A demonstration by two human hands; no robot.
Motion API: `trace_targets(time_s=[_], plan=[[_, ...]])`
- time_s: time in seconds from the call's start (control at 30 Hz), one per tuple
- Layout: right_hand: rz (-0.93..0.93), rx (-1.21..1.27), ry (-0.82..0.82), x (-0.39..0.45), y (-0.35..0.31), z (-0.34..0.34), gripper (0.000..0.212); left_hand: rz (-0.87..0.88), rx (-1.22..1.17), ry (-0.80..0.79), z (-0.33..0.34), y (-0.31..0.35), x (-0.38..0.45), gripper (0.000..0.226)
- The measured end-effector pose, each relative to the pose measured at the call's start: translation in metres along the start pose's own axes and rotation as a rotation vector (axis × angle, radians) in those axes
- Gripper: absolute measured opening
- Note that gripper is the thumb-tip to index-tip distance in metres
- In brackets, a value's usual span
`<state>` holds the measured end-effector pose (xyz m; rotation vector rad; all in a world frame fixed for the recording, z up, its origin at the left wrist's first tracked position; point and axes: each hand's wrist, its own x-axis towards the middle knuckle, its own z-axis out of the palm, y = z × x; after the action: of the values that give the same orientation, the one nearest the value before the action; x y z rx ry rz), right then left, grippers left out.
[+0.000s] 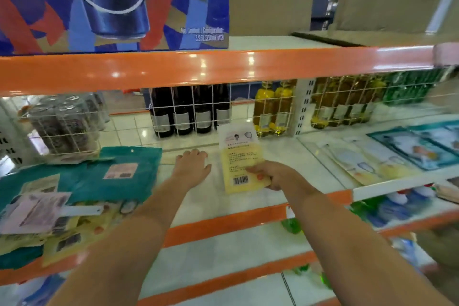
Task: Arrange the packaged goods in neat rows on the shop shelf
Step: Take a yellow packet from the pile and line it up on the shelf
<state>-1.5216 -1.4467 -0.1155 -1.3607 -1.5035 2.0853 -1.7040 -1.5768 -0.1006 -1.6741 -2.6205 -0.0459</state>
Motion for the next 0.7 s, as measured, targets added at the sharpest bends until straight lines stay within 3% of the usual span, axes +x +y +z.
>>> trace_targets(time_s=[0.17,0.33,0.5,0.7], plan=[[-0.030,0.050,0.028,-0.007,0.002,-0.050,0.018,0.080,-0.009,0.008,0.000,0.049,0.024,0.048],[-0.022,0.036,0.093,-0.014,0.016,-0.103,0.039,0.153,0.000,0.004,0.006,0.099,0.036,0.047],[-0.075,0.114,0.142,-0.031,0.019,-0.149,0.017,0.239,-0.012,0.008,0.006,0.143,0.050,0.046],[-0.113,0.202,0.209,-0.045,0.035,-0.186,0.020,0.358,-0.031,0.008,0.002,0.189,0.063,0.045]])
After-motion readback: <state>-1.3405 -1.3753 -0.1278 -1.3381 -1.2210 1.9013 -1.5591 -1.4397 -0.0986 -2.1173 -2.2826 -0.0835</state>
